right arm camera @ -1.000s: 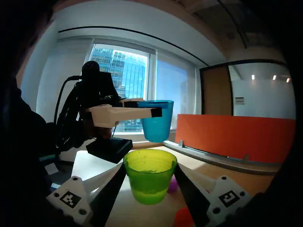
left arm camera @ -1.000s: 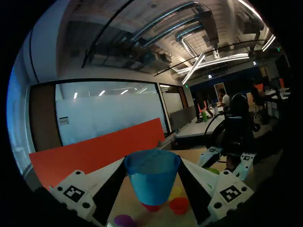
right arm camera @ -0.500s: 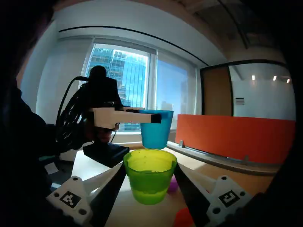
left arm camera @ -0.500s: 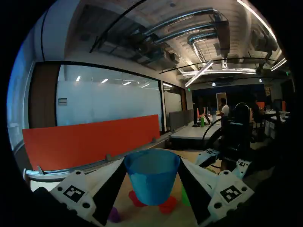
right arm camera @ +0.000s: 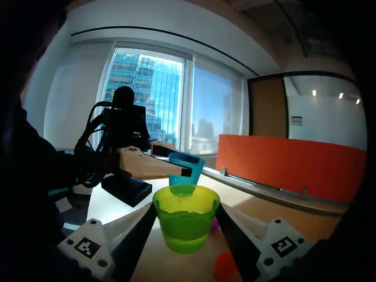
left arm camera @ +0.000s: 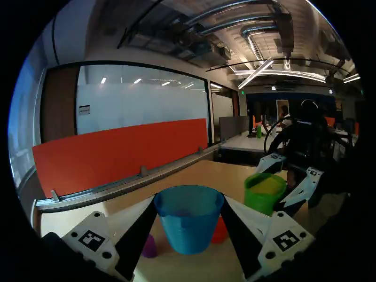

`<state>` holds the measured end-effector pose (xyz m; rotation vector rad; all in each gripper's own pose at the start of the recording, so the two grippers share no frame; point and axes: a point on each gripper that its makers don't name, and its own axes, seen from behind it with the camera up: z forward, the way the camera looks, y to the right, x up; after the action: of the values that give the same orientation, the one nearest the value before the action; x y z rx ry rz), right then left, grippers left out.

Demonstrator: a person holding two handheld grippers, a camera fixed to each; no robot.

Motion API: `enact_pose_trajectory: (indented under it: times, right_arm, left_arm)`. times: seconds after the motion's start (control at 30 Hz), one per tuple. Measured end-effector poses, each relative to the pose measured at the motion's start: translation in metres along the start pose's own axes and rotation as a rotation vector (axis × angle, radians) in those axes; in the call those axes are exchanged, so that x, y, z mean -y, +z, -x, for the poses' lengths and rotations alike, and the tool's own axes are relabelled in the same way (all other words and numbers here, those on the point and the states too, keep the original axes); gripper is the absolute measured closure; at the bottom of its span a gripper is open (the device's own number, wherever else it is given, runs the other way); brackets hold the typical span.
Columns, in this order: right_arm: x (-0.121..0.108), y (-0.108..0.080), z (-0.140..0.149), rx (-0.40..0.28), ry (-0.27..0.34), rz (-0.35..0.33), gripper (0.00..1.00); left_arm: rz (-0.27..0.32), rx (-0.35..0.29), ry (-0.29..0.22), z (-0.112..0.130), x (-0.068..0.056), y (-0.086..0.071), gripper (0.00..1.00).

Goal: Pour water

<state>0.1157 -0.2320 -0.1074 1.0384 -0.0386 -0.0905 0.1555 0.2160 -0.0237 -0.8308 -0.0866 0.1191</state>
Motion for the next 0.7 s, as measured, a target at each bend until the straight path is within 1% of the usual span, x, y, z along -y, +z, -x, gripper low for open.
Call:
enact_pose_trajectory:
  times: [0.37,0.53,0.7]
  right_arm:
    - [-0.009,-0.008,0.016,0.056,0.0,0.02,0.1]
    - [-0.01,-0.009,0.022,0.075,0.005,0.017,0.1]
    - [-0.011,-0.011,0.038,0.121,0.004,0.011,0.1]
  left_arm:
    - [-0.031,0.056,-0.024,0.035,0.019,-0.002,0.11]
    - [-0.034,0.092,-0.021,0.051,0.022,-0.002,0.11]
    - [-0.038,0.151,-0.002,0.074,0.025,-0.001,0.11]
